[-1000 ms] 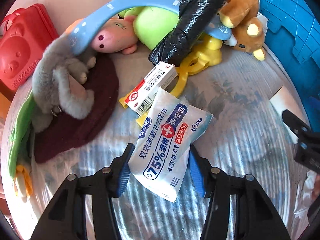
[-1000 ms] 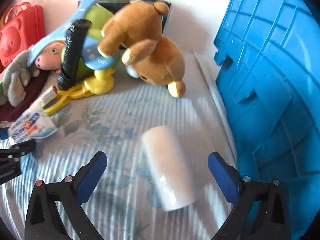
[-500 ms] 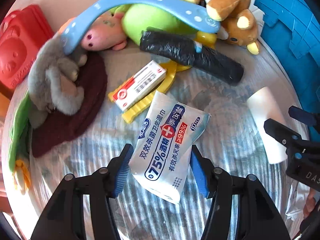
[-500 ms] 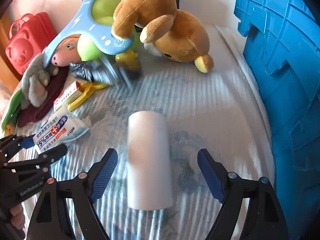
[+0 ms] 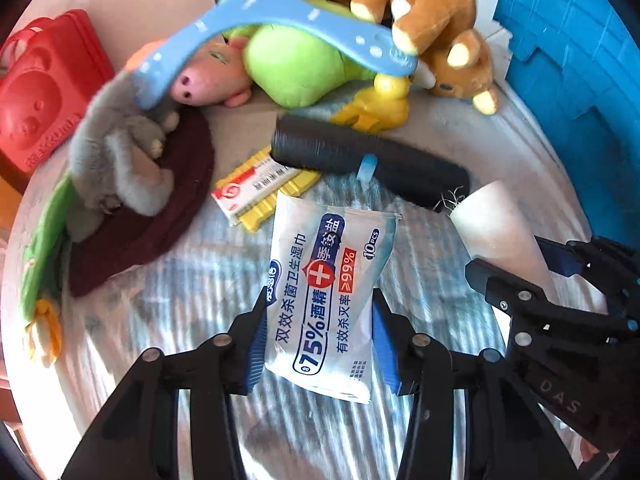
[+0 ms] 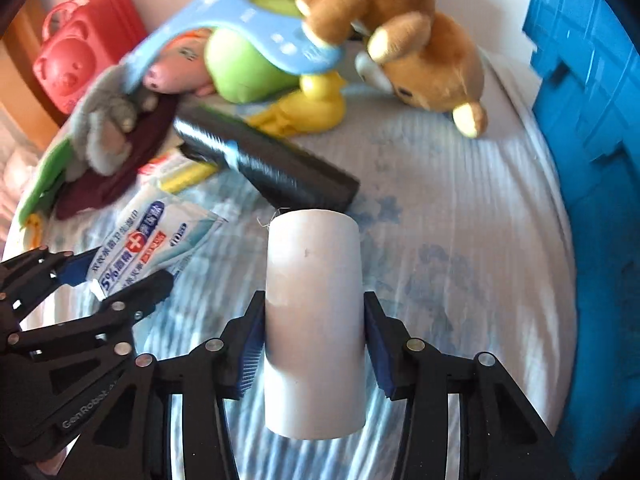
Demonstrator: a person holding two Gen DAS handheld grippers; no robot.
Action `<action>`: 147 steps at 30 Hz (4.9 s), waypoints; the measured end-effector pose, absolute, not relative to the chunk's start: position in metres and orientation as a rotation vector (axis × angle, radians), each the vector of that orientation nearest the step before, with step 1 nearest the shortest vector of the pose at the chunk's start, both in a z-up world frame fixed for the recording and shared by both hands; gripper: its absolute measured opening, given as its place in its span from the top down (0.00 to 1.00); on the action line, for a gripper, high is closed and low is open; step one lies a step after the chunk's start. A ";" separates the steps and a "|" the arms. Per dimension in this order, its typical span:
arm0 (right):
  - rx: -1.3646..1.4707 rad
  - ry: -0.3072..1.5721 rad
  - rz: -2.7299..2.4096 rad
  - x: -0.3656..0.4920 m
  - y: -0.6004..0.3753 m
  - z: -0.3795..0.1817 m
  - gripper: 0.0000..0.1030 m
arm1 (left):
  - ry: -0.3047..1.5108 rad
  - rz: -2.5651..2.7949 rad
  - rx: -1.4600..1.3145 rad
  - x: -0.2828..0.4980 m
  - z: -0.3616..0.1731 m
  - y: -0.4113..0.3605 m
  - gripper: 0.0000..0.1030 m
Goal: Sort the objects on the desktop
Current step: 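Close the left gripper on the wet-wipe packet while the right grips the white roll, then lift the wet-wipe packet and white roll with both grippers over the blue crate, then open both grippers to drop the items into the crate and withdraw, then reach the left gripper toward the red-white medicine box while the right approaches the black rolled bag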
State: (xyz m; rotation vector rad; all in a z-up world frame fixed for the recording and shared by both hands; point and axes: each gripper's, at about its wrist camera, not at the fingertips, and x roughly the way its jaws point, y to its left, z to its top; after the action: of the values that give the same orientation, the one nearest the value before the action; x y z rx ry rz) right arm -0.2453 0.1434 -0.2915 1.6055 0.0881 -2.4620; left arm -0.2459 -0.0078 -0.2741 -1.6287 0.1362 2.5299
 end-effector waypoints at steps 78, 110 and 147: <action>0.853 0.198 -3.377 -0.029 0.512 -0.032 0.11 | 0.343 2.638 -0.818 -0.051 -0.018 0.365 0.29; 0.652 0.310 -3.331 0.007 0.420 0.012 0.00 | 0.096 2.890 -0.624 -0.025 0.019 0.225 0.24; 0.834 0.269 -2.757 -0.126 0.145 -0.065 0.00 | -0.164 3.112 -1.078 -0.120 -0.080 -0.083 0.24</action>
State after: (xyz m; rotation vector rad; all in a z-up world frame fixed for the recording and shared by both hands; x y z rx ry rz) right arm -0.1259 0.1454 -0.0652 0.8341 0.2686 -2.7575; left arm -0.1195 -0.0829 -0.0804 -1.0781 -0.1645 3.1117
